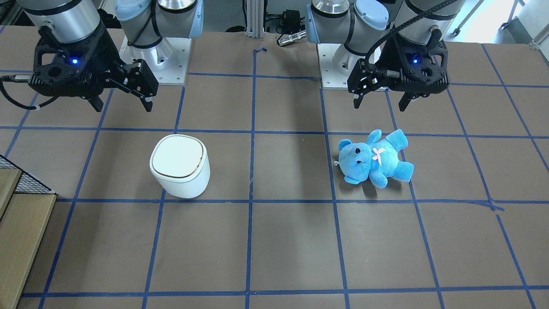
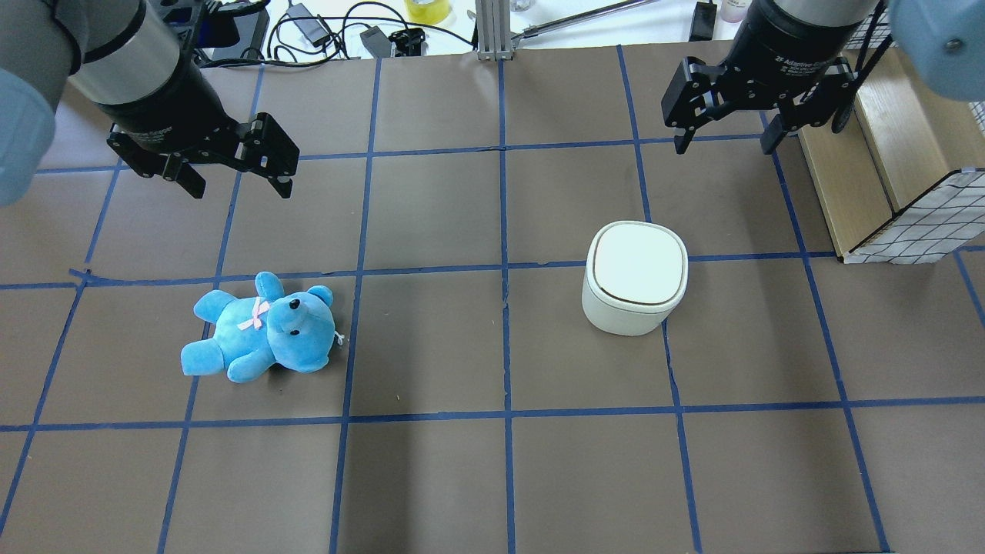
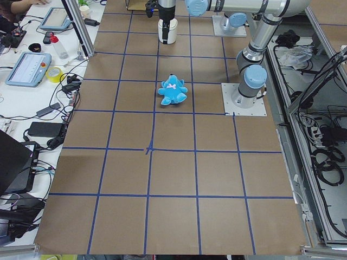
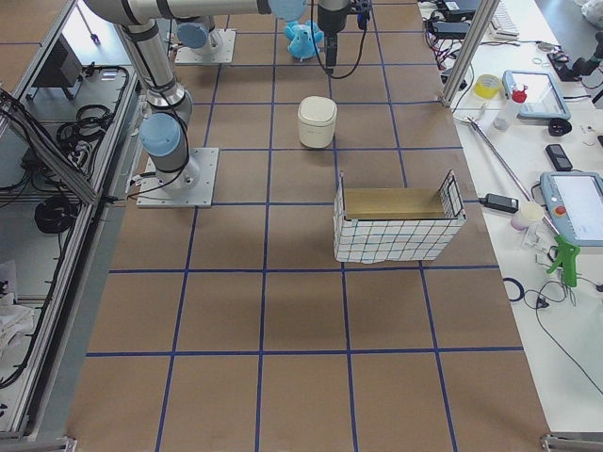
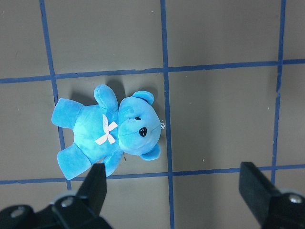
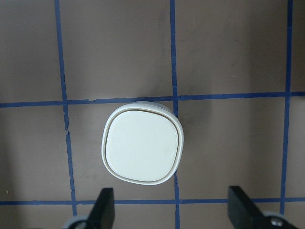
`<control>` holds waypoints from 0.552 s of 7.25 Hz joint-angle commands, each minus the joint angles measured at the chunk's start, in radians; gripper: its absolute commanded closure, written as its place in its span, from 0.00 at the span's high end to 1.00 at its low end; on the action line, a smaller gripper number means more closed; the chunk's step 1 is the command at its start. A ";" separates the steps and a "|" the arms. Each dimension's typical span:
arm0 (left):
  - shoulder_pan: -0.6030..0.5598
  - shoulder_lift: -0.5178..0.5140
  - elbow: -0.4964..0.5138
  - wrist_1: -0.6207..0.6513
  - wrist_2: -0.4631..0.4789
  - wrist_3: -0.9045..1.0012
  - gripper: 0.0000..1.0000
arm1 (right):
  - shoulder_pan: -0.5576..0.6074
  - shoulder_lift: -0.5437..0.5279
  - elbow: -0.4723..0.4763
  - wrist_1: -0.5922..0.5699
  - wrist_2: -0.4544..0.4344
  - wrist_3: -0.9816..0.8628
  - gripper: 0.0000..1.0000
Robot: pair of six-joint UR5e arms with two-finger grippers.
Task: Open trash can with right arm
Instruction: 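Move the right gripper down toward the white trash can's lid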
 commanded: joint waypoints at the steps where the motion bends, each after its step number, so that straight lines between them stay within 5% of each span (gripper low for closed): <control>1: 0.000 0.000 0.000 0.000 0.000 0.000 1.00 | 0.004 0.003 0.001 0.002 0.074 0.060 0.12; 2: 0.000 0.000 0.000 0.000 0.000 0.000 1.00 | 0.022 0.009 0.003 0.002 0.114 0.068 0.00; 4: 0.000 0.000 0.000 0.000 0.000 0.000 1.00 | 0.085 0.023 0.043 -0.018 0.125 0.067 0.00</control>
